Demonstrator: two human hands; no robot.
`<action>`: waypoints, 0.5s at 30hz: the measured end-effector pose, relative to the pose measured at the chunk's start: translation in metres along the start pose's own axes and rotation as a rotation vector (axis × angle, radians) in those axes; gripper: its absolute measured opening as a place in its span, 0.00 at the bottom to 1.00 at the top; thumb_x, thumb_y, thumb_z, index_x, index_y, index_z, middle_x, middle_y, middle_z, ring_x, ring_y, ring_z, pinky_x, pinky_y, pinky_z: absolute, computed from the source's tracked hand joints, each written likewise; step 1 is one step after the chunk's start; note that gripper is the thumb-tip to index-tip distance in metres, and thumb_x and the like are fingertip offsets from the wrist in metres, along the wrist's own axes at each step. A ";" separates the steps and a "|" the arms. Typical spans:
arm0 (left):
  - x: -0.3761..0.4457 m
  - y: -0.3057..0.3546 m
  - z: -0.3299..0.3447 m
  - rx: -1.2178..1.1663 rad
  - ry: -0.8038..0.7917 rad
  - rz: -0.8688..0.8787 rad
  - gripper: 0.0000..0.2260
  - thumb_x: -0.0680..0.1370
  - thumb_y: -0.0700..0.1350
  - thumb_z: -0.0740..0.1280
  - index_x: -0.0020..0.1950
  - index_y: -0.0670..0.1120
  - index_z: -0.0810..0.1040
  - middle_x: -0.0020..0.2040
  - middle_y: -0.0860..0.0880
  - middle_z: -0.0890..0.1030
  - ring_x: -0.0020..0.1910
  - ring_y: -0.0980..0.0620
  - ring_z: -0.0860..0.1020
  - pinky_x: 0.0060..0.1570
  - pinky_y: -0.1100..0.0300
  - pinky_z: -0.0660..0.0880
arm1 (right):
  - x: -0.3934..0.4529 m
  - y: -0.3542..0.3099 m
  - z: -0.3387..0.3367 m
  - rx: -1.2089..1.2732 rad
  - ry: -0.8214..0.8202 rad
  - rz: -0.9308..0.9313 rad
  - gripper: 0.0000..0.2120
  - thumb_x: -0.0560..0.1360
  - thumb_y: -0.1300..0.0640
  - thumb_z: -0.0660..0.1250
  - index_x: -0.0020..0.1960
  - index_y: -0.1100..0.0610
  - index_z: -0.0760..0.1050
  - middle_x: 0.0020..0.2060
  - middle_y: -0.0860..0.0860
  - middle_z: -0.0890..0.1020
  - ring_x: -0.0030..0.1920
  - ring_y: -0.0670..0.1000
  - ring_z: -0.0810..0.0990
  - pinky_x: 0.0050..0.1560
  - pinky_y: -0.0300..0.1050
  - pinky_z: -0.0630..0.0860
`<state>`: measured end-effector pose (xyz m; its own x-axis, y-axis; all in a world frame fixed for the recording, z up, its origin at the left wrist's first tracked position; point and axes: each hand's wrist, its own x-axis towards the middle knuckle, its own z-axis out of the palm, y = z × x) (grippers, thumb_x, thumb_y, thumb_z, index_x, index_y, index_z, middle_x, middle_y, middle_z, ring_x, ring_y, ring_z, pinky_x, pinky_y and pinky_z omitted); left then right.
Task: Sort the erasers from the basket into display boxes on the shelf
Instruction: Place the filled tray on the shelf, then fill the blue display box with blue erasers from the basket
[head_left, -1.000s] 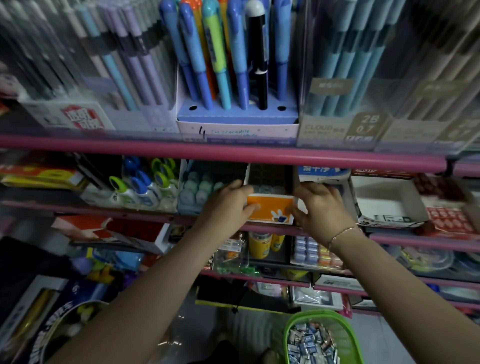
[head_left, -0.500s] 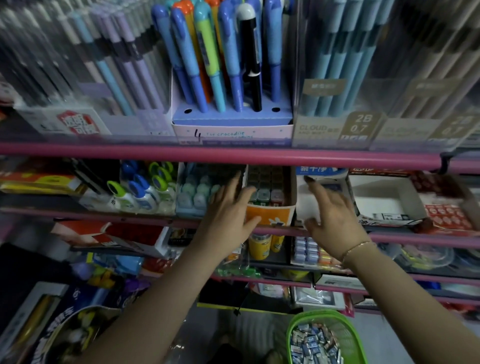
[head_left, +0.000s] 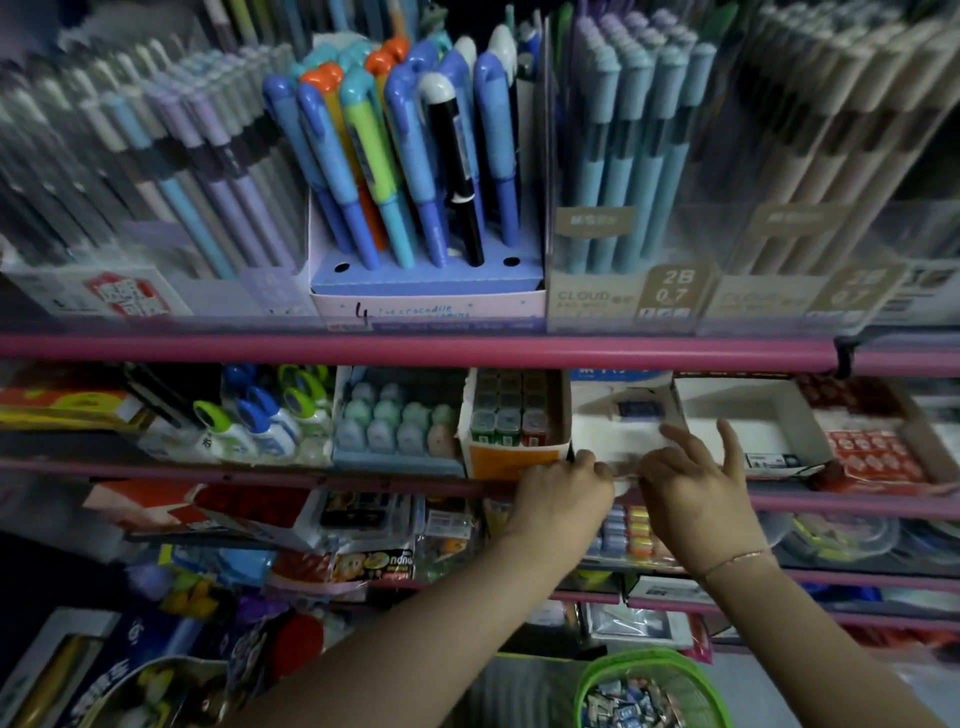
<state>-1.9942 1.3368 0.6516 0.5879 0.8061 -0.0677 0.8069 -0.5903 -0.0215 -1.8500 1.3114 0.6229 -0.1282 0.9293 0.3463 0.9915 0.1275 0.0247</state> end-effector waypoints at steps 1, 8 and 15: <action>-0.001 -0.001 0.000 0.009 0.025 0.016 0.13 0.75 0.32 0.60 0.60 0.38 0.73 0.55 0.41 0.75 0.48 0.40 0.79 0.36 0.52 0.70 | -0.001 0.002 -0.001 0.013 0.033 -0.005 0.14 0.51 0.69 0.79 0.34 0.58 0.82 0.33 0.54 0.84 0.49 0.59 0.83 0.58 0.72 0.65; -0.022 -0.008 -0.011 -0.170 0.327 0.151 0.09 0.72 0.41 0.69 0.52 0.47 0.80 0.47 0.50 0.80 0.38 0.50 0.81 0.25 0.61 0.69 | -0.016 0.015 -0.020 0.157 0.223 -0.036 0.09 0.63 0.67 0.74 0.41 0.57 0.83 0.36 0.51 0.84 0.36 0.55 0.83 0.56 0.59 0.74; -0.044 0.003 -0.017 -0.738 0.296 -0.112 0.31 0.74 0.71 0.51 0.72 0.56 0.58 0.70 0.59 0.61 0.60 0.59 0.71 0.49 0.66 0.72 | -0.053 0.018 -0.046 0.178 0.271 0.063 0.10 0.72 0.58 0.62 0.42 0.56 0.83 0.38 0.51 0.84 0.37 0.56 0.82 0.52 0.56 0.74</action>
<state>-2.0161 1.3005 0.6715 0.4085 0.8977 0.1651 0.6308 -0.4084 0.6597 -1.8242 1.2486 0.6479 -0.0331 0.8143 0.5795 0.9750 0.1539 -0.1605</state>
